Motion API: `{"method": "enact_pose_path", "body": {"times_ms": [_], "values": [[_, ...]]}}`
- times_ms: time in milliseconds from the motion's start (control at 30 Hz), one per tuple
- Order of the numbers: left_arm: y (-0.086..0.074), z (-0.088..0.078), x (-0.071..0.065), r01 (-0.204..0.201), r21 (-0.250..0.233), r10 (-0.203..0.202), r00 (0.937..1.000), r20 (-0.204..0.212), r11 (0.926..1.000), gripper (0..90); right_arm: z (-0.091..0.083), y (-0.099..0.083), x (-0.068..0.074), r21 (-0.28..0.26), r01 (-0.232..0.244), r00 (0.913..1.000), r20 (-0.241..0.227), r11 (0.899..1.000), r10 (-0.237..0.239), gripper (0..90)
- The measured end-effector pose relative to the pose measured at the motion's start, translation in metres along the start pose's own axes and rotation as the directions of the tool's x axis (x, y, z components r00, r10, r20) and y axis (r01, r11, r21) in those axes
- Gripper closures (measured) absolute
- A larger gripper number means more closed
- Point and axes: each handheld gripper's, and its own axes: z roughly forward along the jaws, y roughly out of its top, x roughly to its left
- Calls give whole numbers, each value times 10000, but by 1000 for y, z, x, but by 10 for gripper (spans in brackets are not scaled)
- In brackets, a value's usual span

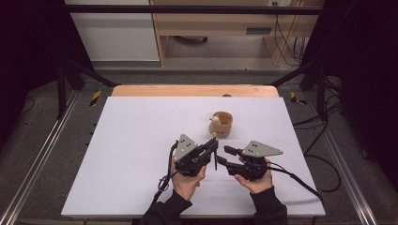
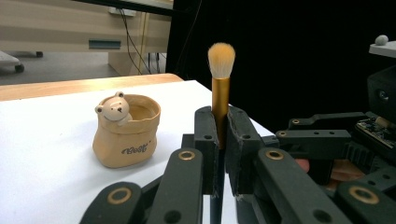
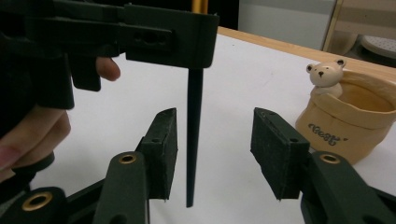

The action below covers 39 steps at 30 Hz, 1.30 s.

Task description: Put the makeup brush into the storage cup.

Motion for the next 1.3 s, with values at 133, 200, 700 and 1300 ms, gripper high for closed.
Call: {"method": "enact_pose_path", "body": {"times_ms": [133,200,700,1300], "values": [[-2,2,-3,-32,-6,32,10000,-34,10000,834,3,-2,1,-93,-249,9997,0,9996,249,533],[-3,3,-5,-72,-1,72,10000,-26,10000,835,4,-2,2,-98,-296,9996,18,9995,296,545],[-7,6,-10,8,69,-7,10000,-66,10000,835,5,-4,3,-144,-712,9974,-83,9974,711,745],[-7,7,-9,140,277,-143,9998,102,9995,828,5,-4,4,-61,-869,9958,-289,9962,867,836]]}}
